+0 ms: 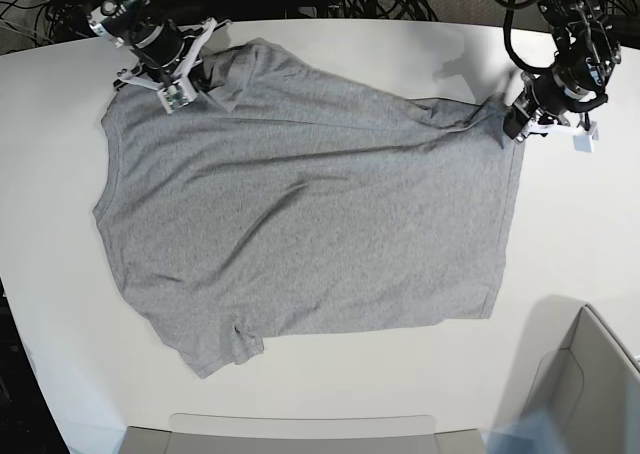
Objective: Fold the T-shirt properly
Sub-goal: 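Regrasp the shirt shoulder with the right gripper, holding with the left, then fold the grasped shirt edge over toward the hem with both grippers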
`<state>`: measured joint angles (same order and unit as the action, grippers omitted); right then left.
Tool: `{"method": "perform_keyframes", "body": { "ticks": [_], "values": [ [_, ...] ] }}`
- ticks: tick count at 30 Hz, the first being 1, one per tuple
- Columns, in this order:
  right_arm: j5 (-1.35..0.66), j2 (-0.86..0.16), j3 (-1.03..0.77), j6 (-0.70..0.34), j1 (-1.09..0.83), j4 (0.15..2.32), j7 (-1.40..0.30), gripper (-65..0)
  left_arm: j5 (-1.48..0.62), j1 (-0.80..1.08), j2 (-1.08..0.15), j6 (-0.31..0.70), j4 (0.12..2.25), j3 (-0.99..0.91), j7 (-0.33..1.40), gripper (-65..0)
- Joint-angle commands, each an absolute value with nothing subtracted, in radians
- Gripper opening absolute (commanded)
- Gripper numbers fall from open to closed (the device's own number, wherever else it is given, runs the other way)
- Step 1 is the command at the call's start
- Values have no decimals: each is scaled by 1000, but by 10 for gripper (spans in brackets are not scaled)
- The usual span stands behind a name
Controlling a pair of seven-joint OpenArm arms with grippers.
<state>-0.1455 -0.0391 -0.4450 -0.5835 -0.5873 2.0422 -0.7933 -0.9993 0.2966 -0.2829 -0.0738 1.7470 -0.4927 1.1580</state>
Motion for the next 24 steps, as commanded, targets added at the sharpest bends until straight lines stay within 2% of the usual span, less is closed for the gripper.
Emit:
{"method": "perform_keyframes", "body": {
  "ticks": [1,11,15,24],
  "values": [
    [-194,-44,-486,-581,-591,2063,-777,-650,-1023,311,-294,-71,1762,-499,1155,-650],
    [-427,-51,-676,-587,-584,2064,-777,-650,-1024,351,-294,-71,1768,-504,1150,-650],
    [-498,-53,-707,-587,-584,2064,-777,-650,-1024,351,-292,-71,1790,-573,1158,-650],
    [-507,-74,-708,-587,-578,2064,-777,-650,-1024,378,-292,-71,1825,-608,1159,-650]
  ]
}}
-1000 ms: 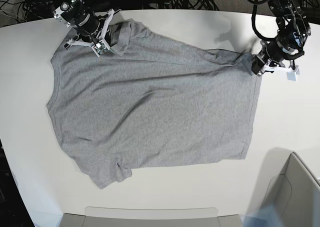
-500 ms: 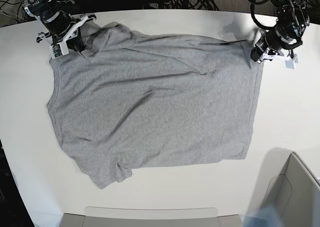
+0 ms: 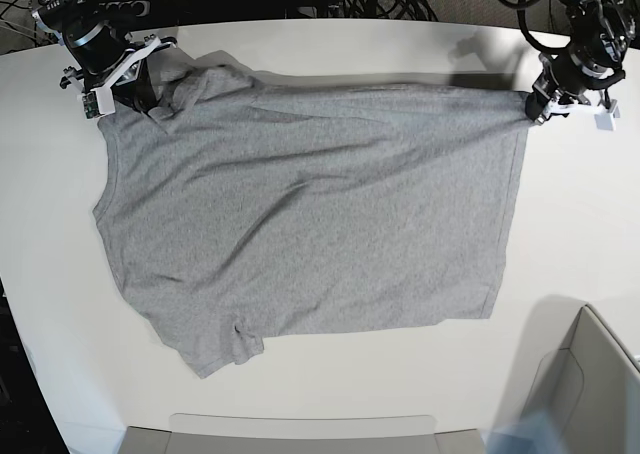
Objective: Fold the T-shirt properly
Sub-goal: 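Fold the grasped shirt edge over toward the hem with both grippers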
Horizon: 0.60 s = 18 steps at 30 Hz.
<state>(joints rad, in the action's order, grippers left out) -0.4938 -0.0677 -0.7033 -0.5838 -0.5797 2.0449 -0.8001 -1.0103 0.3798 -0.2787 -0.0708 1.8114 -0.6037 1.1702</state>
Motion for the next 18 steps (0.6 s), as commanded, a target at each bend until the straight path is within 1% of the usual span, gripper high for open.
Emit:
{"method": "perform_keyframes", "body": {
  "ticks": [1,14,18],
  "values": [
    [-507,-74,-708,-587,-570,2064,-777,-650,-1024,378,-292,-71,1825,-608,1159,-650],
    [-509,-76,-829,-588,-490,2064,-782,-650,-1024,371,-292,-71,1822,-607,1161,-650],
    [-509,-76,-839,-588,-483,2064,-782,-650,-1024,371,-292,-71,1821,-607,1161,-650]
  ]
}}
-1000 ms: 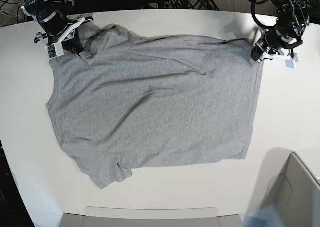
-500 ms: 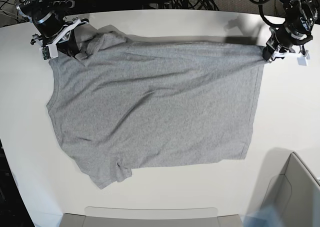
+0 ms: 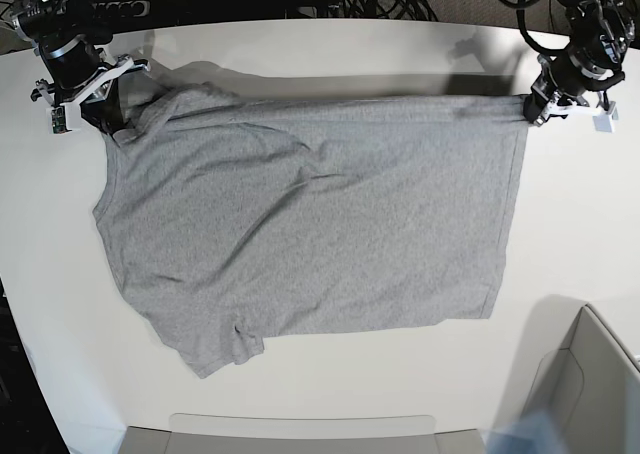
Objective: Fold the T-shirt properly
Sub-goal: 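Fold the grasped shirt edge over toward the hem with both grippers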
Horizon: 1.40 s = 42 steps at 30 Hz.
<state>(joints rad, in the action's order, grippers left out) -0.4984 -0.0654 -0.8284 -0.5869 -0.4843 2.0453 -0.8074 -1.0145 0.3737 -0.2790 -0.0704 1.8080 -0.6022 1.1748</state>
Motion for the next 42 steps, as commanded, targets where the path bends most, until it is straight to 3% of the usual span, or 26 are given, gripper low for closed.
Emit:
{"method": "perform_keyframes", "body": {
  "ticks": [1,14,23,42],
  "values": [
    [-509,-76,-839,-588,-483,2064,-782,-650,-1024,371,-292,-71,1821,-607,1161,-650],
    [-501,-76,-851,-587,-377,2058,-785,-650,-1015,269,-298,-79,1745,-501,1161,-650],
    [-412,-93,-825,-590,-231,2043,-908,-650,-1015,177,-298,-81,1709,-467,1161,-650],
    [-223,-142,-674,-590,-33,1805,-906,-650,-857,-33,-320,-81,1609,-355,1161,-650]
  ]
}}
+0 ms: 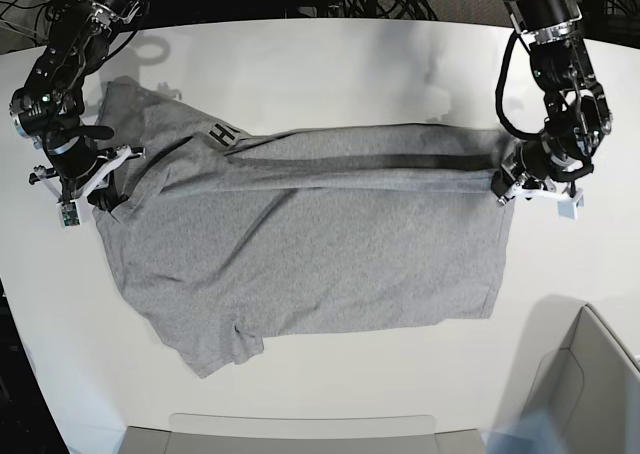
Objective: Fold the T-shirt properly
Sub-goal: 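Fold the grasped shirt edge over toward the hem with both grippers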
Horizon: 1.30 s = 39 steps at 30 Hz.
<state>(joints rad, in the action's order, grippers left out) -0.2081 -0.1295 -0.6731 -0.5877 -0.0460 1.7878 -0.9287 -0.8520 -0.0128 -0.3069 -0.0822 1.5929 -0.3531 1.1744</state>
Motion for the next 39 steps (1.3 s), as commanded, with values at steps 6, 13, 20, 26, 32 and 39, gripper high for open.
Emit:
{"method": "perform_keyframes", "body": {
  "ticks": [6,13,20,26,32,39],
  "values": [
    [-177,-151,-642,-588,35,1730,-905,-650,-782,-90,-315,-81,1589,-305,1161,-650],
    [-168,-157,-613,-581,71,1609,-819,-650,-768,-173,-320,-77,1408,-252,1139,-650],
    [-168,-170,-595,-581,111,1537,-799,-650,-768,-174,-335,-76,1397,-243,1069,-650],
    [-166,-170,-595,-579,160,1474,-799,-650,-768,-232,-337,-76,1380,-242,1064,-650],
    [-166,-170,-595,-576,176,1391,-742,-650,-768,-305,-337,-73,1231,-242,1063,-650],
    [-170,-194,-587,-516,177,1319,-699,-650,-768,-314,-337,-73,1175,-242,975,-650]
  ]
}}
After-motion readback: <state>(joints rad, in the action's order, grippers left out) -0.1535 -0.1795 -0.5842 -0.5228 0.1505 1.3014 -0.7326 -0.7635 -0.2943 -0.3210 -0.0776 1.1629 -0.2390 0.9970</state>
